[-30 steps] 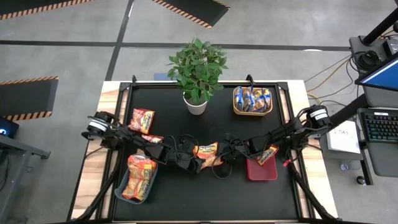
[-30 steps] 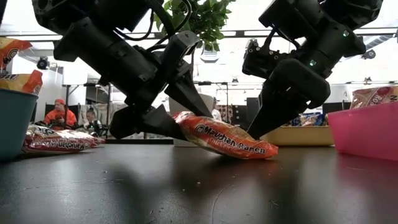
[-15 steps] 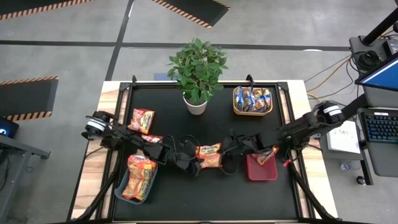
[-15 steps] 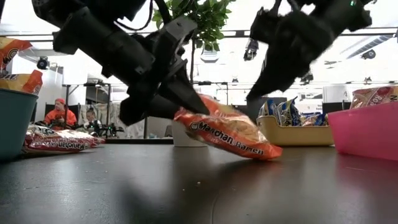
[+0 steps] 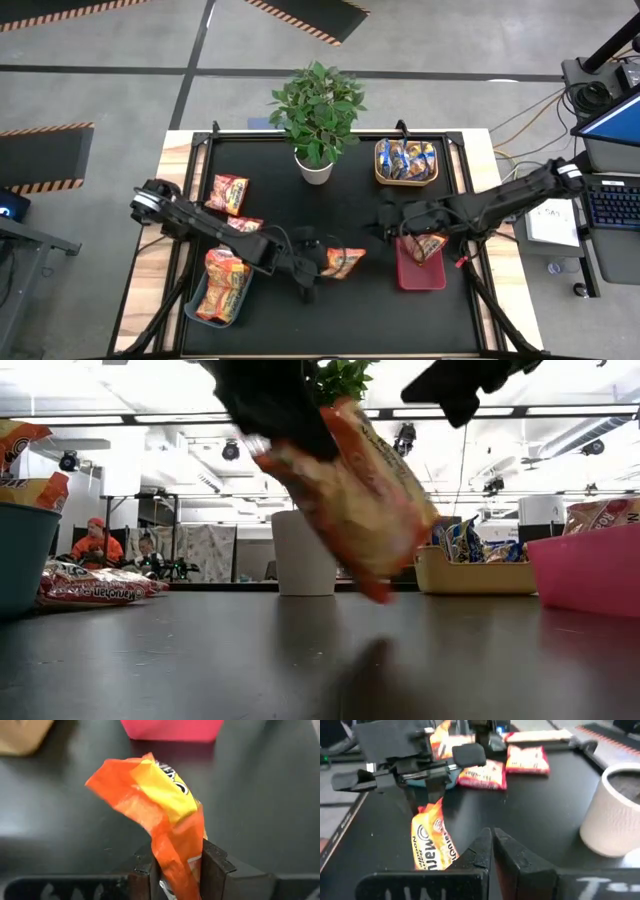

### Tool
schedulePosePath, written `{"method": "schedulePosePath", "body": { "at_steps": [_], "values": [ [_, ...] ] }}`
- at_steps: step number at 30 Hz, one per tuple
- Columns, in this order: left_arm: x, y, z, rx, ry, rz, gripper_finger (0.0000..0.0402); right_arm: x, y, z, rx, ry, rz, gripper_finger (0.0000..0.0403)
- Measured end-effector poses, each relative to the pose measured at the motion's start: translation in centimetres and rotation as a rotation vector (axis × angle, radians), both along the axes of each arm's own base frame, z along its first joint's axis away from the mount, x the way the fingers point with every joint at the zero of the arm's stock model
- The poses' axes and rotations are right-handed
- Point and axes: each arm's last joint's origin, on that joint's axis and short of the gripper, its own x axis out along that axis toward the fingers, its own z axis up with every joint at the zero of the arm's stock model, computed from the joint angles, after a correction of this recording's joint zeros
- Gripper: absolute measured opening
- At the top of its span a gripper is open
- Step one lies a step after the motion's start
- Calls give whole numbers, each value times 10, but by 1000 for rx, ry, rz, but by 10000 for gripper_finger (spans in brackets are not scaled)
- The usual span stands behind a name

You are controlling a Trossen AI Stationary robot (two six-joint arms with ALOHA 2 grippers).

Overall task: Sort Maruchan noodles
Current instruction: Put the orange noodle pack into the blue bin

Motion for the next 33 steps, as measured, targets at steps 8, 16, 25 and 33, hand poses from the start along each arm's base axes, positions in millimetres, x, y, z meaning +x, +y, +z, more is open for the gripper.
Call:
{"method": "schedulePosePath", "body": {
  "at_steps": [8, 16, 25, 33],
  "values": [
    [-12, -22, 41, 310, 153, -337, 77, -2, -1, 4, -34, -27, -10, 9],
    [-15, -21, 45, 267, 175, -338, 77, 4, 0, -6, -42, 18, -6, 9],
    [-24, -26, 22, 100, 256, -360, 77, 4, 1, -6, 19, 16, -31, 9],
    [-31, -38, -9, 25, 183, -341, 77, 23, 23, -43, 101, 136, -22, 9]
  ]
}}
